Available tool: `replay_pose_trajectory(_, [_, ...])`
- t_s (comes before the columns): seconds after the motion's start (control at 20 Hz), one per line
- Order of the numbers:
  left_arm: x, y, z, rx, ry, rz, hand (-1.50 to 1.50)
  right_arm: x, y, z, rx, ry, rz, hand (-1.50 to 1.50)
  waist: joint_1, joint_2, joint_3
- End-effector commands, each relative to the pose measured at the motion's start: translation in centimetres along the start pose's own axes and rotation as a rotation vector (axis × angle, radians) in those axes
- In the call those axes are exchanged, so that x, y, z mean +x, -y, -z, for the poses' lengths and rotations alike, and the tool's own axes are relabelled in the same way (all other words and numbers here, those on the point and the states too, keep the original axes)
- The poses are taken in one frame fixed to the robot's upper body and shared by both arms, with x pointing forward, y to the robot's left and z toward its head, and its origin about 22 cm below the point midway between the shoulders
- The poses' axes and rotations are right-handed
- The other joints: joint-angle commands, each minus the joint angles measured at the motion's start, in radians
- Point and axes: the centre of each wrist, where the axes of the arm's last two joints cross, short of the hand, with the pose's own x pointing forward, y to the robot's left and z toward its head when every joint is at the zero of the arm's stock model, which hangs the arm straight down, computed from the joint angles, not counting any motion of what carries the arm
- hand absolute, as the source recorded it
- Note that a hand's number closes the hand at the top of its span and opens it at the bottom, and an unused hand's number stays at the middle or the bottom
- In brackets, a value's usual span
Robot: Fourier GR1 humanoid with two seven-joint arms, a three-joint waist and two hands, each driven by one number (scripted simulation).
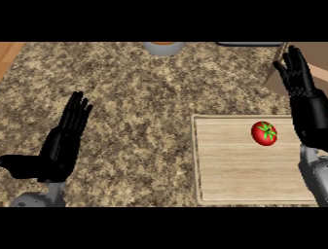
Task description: Pick the tomato from the tray and place it in the cardboard box
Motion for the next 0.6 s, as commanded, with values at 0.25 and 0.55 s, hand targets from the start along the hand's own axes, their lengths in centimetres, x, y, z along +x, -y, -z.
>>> replay_pose_trajectory(0.25, [3.8, -3.6, 2.4, -0.192, 0.149, 0.420, 0.00, 8.0, 6.2, 6.6, 0.433, 0.283, 0.191, -1.50, -0.002, 0.018, 0.009])
replay_pose_trajectory(0.55, [4.3, -2.2, 3.5, -0.303, 0.136, 0.423, 0.00, 7.0, 16.5, 7.5, 0.611, 0.274, -0.019, -1.50, 0.025, 0.047, 0.007])
